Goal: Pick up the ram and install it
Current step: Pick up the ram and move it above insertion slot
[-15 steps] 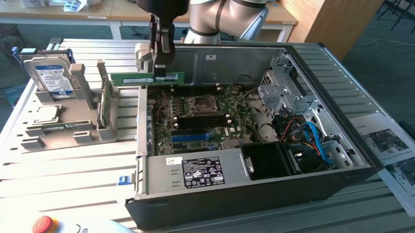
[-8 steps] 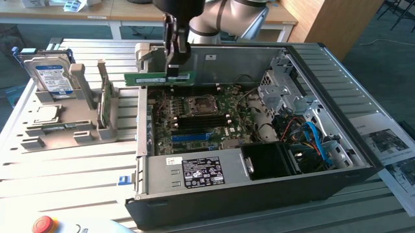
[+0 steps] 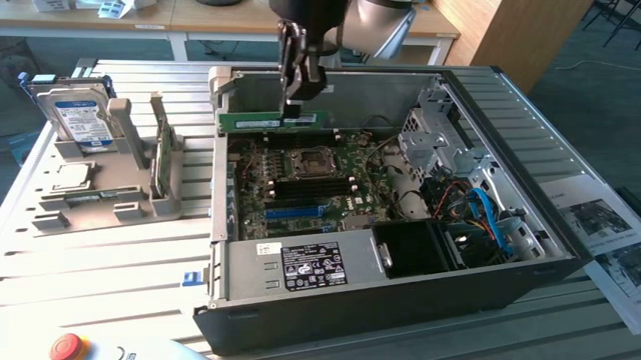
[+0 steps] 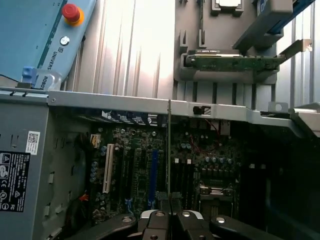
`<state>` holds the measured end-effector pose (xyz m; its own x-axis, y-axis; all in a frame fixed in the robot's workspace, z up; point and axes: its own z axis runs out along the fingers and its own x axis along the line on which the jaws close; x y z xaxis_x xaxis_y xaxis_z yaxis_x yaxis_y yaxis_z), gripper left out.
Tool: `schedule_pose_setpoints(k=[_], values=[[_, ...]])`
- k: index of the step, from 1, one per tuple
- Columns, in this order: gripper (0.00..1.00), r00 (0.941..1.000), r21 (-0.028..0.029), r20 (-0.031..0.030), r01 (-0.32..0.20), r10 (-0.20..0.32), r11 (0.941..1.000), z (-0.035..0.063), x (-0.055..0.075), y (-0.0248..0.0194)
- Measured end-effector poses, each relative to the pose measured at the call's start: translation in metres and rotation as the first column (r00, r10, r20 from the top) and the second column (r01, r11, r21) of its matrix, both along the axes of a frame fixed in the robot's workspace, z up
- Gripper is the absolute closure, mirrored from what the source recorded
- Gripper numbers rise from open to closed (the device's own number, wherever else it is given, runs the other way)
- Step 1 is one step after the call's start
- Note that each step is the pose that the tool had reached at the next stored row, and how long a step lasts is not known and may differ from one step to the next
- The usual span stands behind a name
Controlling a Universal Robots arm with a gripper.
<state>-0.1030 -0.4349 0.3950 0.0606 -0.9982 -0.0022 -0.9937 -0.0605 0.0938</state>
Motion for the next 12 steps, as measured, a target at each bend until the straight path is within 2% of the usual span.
schedule_pose_setpoints(k=[12], values=[[0.89, 1.0, 0.0, 0.0, 0.0, 0.0, 1.0, 0.0, 0.042, -0.0017]])
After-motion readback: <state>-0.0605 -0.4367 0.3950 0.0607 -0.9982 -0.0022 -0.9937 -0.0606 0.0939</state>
